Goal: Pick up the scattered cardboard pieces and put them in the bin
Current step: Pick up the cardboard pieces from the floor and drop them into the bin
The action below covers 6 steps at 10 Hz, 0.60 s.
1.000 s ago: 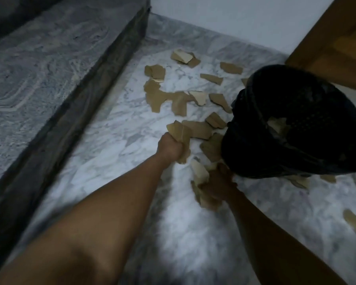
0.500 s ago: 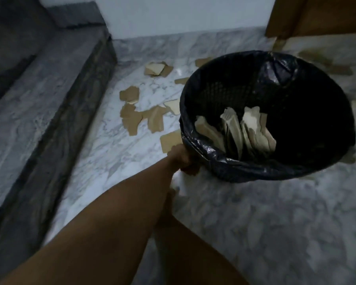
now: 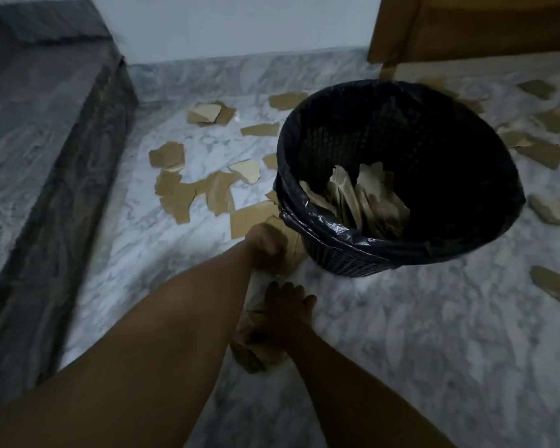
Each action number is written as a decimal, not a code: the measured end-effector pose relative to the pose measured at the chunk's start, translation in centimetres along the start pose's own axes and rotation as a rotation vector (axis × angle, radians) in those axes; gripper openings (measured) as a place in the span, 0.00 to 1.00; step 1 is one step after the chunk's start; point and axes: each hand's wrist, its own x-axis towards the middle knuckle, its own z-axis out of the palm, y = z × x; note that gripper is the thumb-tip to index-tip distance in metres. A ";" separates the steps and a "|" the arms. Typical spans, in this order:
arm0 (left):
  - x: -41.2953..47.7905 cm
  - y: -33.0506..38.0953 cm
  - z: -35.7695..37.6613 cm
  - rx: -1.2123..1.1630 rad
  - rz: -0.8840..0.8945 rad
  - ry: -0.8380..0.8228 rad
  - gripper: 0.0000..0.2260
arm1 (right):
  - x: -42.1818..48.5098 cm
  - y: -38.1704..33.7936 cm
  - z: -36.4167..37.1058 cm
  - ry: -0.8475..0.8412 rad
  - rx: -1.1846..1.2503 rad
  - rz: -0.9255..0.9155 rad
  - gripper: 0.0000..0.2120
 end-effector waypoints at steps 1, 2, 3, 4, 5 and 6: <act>1.4 -2.3 -0.7 -0.247 -0.004 -0.042 0.15 | 0.5 1.4 -0.2 -0.006 0.051 0.093 0.35; 2.3 -4.0 -1.5 0.026 0.062 -0.155 0.16 | 0.3 2.2 -1.5 -0.029 0.217 0.130 0.37; 0.4 -5.5 -4.1 0.007 0.035 -0.188 0.17 | 0.0 3.3 -2.8 -0.252 0.328 0.164 0.41; -0.1 -7.9 -7.1 0.074 -0.097 -0.320 0.25 | 0.0 4.7 -3.4 -0.311 0.336 0.090 0.24; 0.4 -9.2 -10.3 0.248 -0.164 -0.428 0.31 | -0.4 5.0 -3.8 -0.293 0.438 0.042 0.17; 0.2 -9.3 -12.6 0.374 -0.143 -0.435 0.30 | -0.3 4.1 -5.1 -0.271 0.588 0.044 0.21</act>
